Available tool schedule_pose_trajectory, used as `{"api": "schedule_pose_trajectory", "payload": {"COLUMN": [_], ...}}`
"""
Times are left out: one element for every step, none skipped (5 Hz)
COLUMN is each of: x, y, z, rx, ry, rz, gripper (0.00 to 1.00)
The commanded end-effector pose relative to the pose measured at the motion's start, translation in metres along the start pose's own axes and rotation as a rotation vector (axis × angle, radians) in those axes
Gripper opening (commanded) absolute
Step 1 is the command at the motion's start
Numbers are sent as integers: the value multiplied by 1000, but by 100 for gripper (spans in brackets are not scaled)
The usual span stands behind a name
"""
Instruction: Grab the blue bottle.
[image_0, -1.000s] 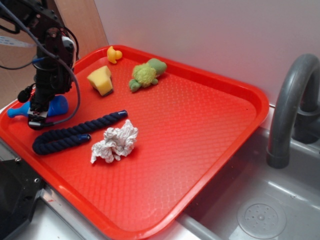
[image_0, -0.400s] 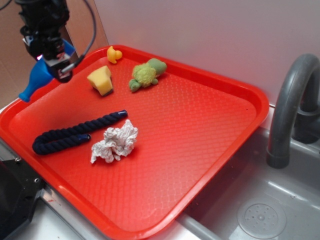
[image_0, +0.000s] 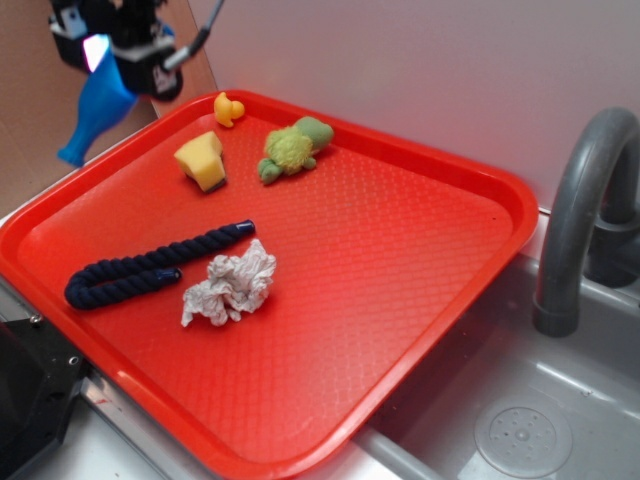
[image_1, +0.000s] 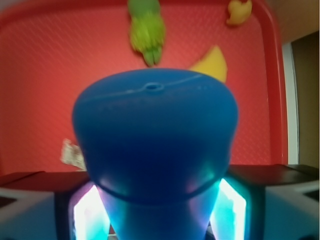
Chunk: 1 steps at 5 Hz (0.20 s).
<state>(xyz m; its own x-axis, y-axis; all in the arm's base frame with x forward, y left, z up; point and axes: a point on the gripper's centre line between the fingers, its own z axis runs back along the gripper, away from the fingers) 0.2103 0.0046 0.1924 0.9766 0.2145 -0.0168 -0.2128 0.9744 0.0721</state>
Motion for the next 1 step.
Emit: {"api": "schedule_pose_trajectory", "payload": {"x": [12], "y": [4], "z": [26], "rx": [-30], "ry": [-125], "rz": [-30], "gripper": [0]}}
